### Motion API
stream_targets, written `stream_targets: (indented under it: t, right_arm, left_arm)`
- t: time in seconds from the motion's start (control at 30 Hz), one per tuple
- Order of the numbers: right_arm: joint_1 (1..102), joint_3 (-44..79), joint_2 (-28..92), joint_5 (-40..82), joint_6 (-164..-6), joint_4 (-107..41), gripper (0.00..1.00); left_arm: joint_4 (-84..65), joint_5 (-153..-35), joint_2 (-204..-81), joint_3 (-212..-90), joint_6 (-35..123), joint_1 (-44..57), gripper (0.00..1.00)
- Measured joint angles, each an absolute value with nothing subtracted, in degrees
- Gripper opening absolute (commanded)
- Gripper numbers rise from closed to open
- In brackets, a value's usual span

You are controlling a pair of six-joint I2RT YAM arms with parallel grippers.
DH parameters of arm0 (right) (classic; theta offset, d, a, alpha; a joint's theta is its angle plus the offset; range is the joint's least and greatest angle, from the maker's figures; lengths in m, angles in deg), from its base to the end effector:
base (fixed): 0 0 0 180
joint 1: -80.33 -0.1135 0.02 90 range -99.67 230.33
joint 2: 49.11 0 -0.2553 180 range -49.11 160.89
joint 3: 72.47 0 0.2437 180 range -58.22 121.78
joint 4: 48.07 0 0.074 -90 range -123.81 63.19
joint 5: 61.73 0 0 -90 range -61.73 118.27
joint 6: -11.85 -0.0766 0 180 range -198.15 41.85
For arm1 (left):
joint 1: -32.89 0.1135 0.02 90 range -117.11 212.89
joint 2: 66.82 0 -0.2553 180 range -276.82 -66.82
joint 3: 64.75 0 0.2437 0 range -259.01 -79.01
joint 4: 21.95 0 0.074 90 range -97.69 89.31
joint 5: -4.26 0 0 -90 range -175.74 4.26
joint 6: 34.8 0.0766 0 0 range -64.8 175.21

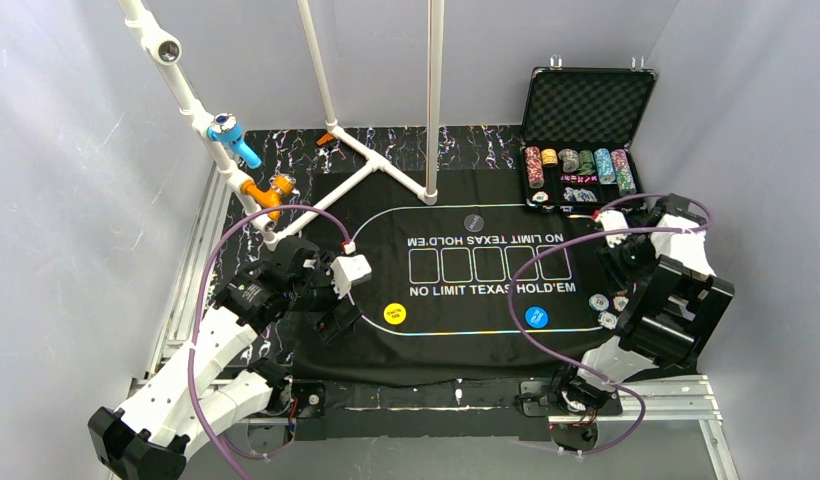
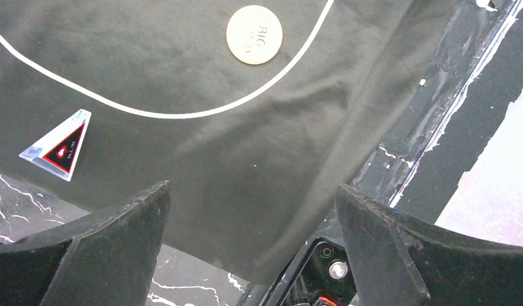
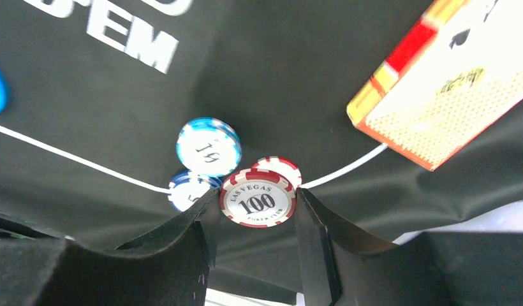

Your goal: Distribute texas hold em gaming equipment

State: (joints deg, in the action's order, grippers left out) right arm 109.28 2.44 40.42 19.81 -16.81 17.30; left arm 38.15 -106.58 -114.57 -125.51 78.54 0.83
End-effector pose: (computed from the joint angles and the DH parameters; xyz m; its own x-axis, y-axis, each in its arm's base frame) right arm 0.2502 -0.1255 0.1598 -0.8138 -0.5417 -0.2105 -0.5372 0.8393 -0.0830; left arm 0.1422 -0.1212 0.2507 -0.2921 0.6198 -0.7284 0.8899 0.4552 0.0305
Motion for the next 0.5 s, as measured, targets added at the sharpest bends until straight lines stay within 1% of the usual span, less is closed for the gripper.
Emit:
stream_targets:
  t: [0.1,0.23,0.27,0.3,0.33,0.5]
  right_arm:
    - [103.3,3.9,37.3,19.0,-19.3,19.4,0.3]
    - [89.6,5.9,33.0,17.4,-25.1,19.9,0.3]
    - [87.4,6.2,32.7,17.3,-26.3,19.9,0.3]
    - [80.9,7.1,32.5,16.5,-29.6,19.6,0.3]
    - [76.6,7.4,32.6,16.4,-31.8,19.0,0.31]
    - [60.1,7.6,35.7,16.4,-41.6,14.4,0.31]
  left_arm:
    - [38.2,-106.8,-114.6,-125.5,78.3,0.8,0.99]
    - [38.1,-107.2,-114.6,-125.5,77.7,0.8,0.99]
    - [38.1,-107.2,-114.6,-125.5,77.5,0.8,0.99]
    - [38.1,-107.3,-114.6,-125.5,77.2,0.8,0.99]
    - [38.1,-107.3,-114.6,-125.5,77.0,0.8,0.99]
    - [38.1,-107.4,-114.2,-125.6,76.2,0.8,0.99]
